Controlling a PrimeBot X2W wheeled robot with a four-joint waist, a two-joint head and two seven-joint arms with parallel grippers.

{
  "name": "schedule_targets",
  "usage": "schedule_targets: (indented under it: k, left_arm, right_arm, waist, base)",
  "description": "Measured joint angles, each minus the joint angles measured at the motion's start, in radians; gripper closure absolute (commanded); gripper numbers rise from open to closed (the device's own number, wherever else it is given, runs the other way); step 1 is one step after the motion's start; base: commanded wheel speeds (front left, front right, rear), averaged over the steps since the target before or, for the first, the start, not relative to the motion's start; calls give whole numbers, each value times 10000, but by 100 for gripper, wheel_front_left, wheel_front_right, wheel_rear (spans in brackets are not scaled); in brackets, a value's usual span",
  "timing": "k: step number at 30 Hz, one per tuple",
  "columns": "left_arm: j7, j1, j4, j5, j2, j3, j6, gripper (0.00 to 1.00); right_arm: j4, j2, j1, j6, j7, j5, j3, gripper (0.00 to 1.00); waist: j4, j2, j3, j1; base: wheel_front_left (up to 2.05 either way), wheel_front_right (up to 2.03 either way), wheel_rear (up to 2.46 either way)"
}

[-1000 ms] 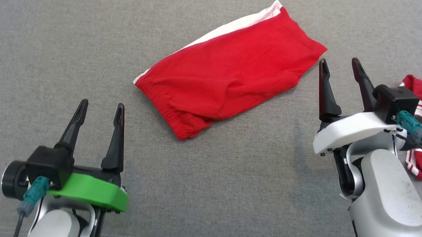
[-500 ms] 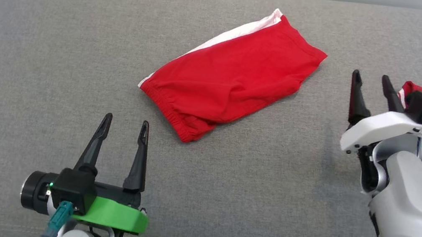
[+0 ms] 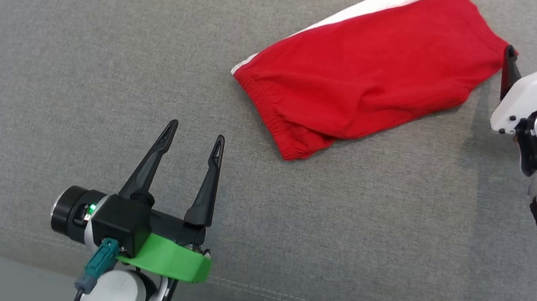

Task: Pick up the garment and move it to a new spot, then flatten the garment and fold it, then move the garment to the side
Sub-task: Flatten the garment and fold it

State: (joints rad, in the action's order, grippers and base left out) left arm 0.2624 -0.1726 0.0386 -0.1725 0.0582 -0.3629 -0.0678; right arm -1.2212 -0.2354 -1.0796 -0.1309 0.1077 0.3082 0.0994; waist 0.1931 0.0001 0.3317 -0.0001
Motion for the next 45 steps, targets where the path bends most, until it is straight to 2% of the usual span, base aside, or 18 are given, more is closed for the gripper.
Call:
schedule_targets:
  k: [6, 15, 16, 17, 19, 25, 38, 45]
  left_arm:
    - [-2, -356, 10, 104, -23, 10, 240, 0]
    - [-2, -561, 123, 117, -56, -174, 334, 0]
    - [-2, -593, 128, 117, -58, -174, 334, 0]
    - [0, -618, 132, 115, -58, -171, 332, 0]
    - [-2, -639, 144, 115, -59, -161, 330, 0]
    - [0, -653, 182, 125, -63, -40, 257, 0]
    - [0, -458, 217, 290, -75, 163, 146, 0]
    - [-2, -156, 222, 428, -77, 420, 148, 0]
  right_arm:
    - [-437, -345, -744, 0, -219, -408, -148, 0]
    - [-579, -744, -1138, -6, -721, -1030, -857, 0]
    - [-562, -757, -1178, -4, -723, -1129, -932, 11]
    - [-543, -750, -1197, -4, -723, -1221, -1007, 54]
    - [-518, -713, -1204, -4, -721, -1285, -1085, 100]
    - [-522, -213, -1112, -4, -489, -1540, -1678, 100]
    - [-604, 489, 113, -10, 1281, -1381, -2443, 100]
    - [470, 819, 1465, -10, 1515, -903, -2882, 100]
  waist:
    - [421, 0, 700, 1]
    - [994, 0, 1508, 1]
    - [1038, 0, 1577, 1]
    - [1076, 0, 1638, 1]
    - [1107, 0, 1690, 1]
    - [931, 0, 1640, 1]
    - [173, 0, 869, 1]
    - [-358, 0, 372, 1]
  base:
    - [0, 0, 0]
    - [0, 0, 0]
    - [0, 0, 0]
    - [0, 0, 0]
    - [0, 0, 0]
    - [0, 0, 0]
    - [0, 0, 0]
    - [0, 0, 0]
